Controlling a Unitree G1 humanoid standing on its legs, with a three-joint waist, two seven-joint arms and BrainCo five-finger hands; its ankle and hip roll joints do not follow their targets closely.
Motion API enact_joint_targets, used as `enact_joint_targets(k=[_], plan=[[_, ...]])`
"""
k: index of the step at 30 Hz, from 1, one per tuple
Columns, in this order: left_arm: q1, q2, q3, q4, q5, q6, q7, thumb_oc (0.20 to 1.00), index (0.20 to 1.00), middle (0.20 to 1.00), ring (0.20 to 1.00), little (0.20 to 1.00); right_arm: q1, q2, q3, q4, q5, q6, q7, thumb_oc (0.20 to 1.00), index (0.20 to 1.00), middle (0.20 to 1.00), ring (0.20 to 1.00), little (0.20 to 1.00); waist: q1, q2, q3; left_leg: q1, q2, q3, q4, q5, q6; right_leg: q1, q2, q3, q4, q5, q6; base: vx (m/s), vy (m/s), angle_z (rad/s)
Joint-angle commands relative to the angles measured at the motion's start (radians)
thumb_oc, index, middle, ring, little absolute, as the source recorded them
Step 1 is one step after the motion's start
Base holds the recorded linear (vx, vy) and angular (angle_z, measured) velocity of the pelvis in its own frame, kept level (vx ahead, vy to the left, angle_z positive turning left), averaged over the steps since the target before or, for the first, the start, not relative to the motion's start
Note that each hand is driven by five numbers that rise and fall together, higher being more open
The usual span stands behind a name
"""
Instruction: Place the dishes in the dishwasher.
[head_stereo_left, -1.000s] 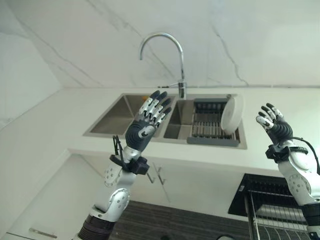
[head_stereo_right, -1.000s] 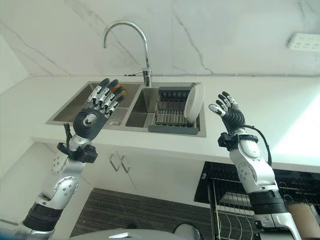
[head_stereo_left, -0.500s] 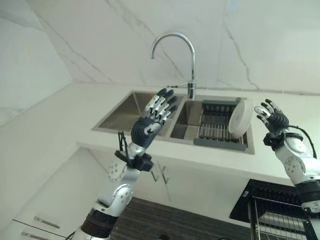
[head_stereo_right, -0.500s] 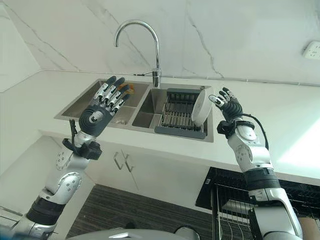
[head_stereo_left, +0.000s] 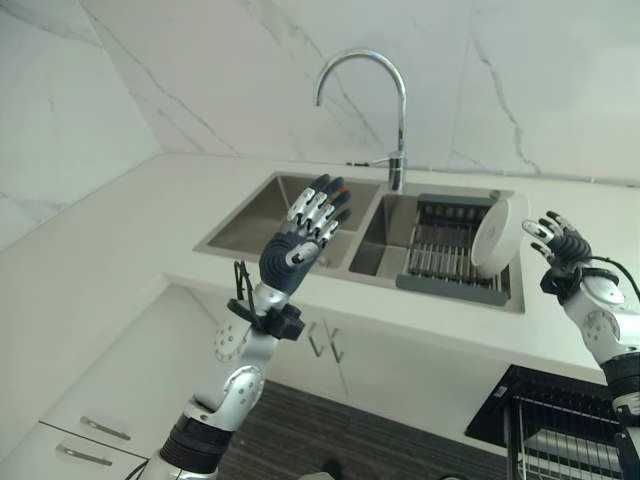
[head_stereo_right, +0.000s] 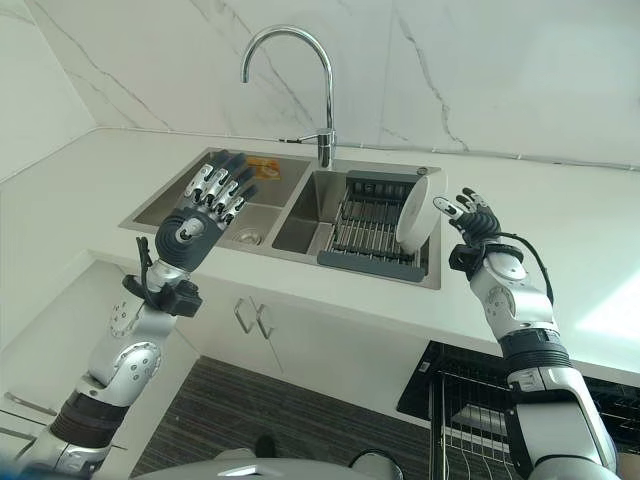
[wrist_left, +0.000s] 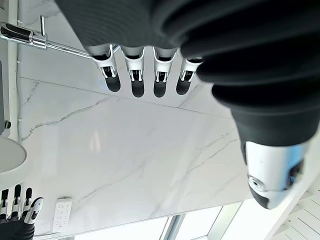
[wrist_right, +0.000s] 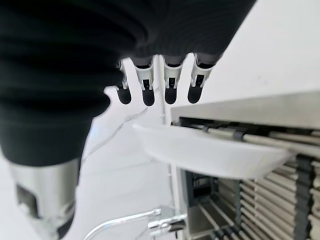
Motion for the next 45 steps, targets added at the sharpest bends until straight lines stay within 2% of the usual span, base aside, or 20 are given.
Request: enact_joint_targets(k=[1,19,45], plan=[[-0.074,0.057,0.030,-0.041,-0.046,-0.050,0.008,1.000,1.000,1.000,1.000,1.000,-0.167,-0.014,-0.025,0.029,0.054,-0.037,0.020,1.000,1.000,1.000,1.000,1.000,-0.003,-0.062,0.024,0.046,-0.003,0.017,0.216,-0.323,-0.003,0.089,0.038,-0.044,-0.245,0.168,0.062,0.00,0.000,0.00],[-0.084,0.062,0.019,-0.027,-0.066,-0.052,0.013,1.000,1.000,1.000,1.000,1.000,-0.234,-0.040,0.019,0.158,0.035,-0.018,0.065,1.000,1.000,1.000,1.000,1.000,0.010,-0.059,0.026,0.050,-0.003,0.009,0.216,-0.317,-0.011,0.101,0.037,-0.057,-0.245,0.163,0.059,0.00,-0.002,0.03],[-0.092,0.065,0.015,-0.028,-0.065,-0.043,0.021,1.000,1.000,1.000,1.000,1.000,-0.272,-0.036,0.059,0.192,-0.017,-0.017,0.076,1.000,1.000,1.000,1.000,1.000,0.014,-0.054,0.033,0.058,-0.005,0.008,0.216,-0.315,-0.012,0.113,0.038,-0.063,-0.245,0.158,0.055,0.00,0.000,0.00]])
